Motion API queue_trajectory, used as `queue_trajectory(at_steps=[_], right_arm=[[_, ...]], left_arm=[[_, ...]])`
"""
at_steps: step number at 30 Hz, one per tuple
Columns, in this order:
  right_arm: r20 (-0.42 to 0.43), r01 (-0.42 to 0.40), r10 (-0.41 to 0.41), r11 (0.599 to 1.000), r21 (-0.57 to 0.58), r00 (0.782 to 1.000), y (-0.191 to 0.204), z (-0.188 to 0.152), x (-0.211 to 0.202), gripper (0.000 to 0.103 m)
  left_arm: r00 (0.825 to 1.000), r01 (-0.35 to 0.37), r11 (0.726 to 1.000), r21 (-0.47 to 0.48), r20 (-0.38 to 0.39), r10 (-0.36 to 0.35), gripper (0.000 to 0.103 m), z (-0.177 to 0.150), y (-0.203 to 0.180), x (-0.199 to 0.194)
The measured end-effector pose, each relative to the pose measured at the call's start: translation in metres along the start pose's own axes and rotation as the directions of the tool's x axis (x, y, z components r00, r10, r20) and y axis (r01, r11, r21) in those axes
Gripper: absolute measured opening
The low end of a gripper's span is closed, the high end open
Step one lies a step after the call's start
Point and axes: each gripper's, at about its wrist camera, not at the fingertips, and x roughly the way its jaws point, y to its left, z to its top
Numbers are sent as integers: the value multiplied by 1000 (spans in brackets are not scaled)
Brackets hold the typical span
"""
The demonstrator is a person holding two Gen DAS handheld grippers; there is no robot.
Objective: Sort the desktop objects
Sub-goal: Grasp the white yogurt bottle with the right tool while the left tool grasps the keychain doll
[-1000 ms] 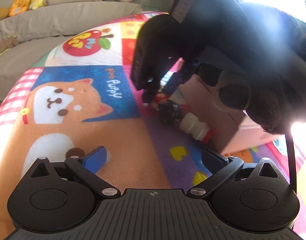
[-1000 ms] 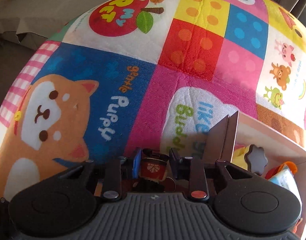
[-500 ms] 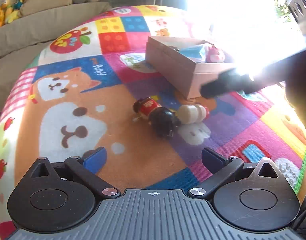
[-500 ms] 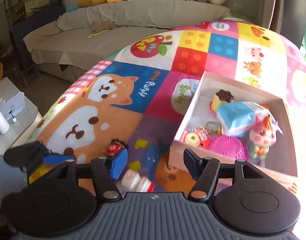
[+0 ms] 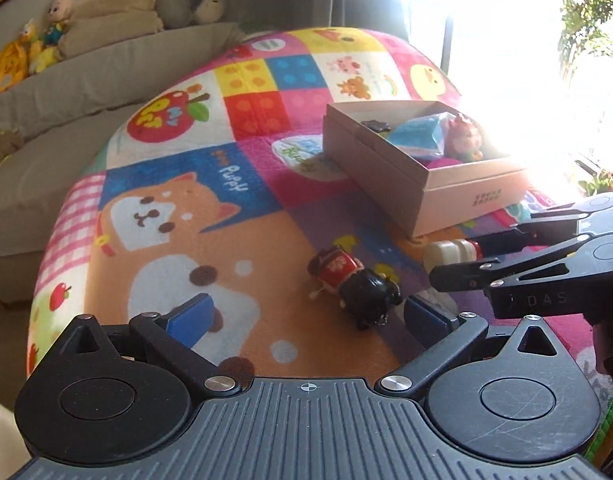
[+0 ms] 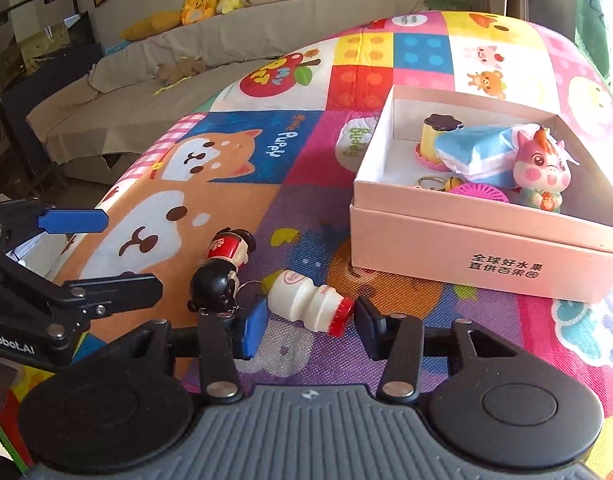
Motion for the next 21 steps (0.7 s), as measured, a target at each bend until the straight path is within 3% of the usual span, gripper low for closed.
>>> queue_trajectory(at_steps=[5,10,13,15,17,19,21], right_arm=[[18,107,-107,994,36,994,-27,-23,-28,47],[21,198,-202,972,129,979,-58,-42,-43,47],[33,237,-245,960,148,969,-65,-51,-43,47],[54,252,-262,957,144,964,-65,-55,-41,48],[69,266,-277,954,135,958,-62,-57,-40,49],[75,261,-271,957,125,960,-61,-57,-40,49],[77,255,-266,958,131,961,-62,-56,-40,49]], left_arm=[[999,6,999,49,-36,-5,103,-4,-24,24],[992,-120,987,104,-27,123,103,-5,-28,36],[972,-232,969,86,-18,235,103,-2,-11,35],[944,-328,943,58,-24,329,103,1,8,35],[934,-354,935,12,-39,354,103,2,26,32],[952,-306,951,-48,-48,304,103,4,39,26],[977,-211,971,-116,-41,207,103,6,46,21]])
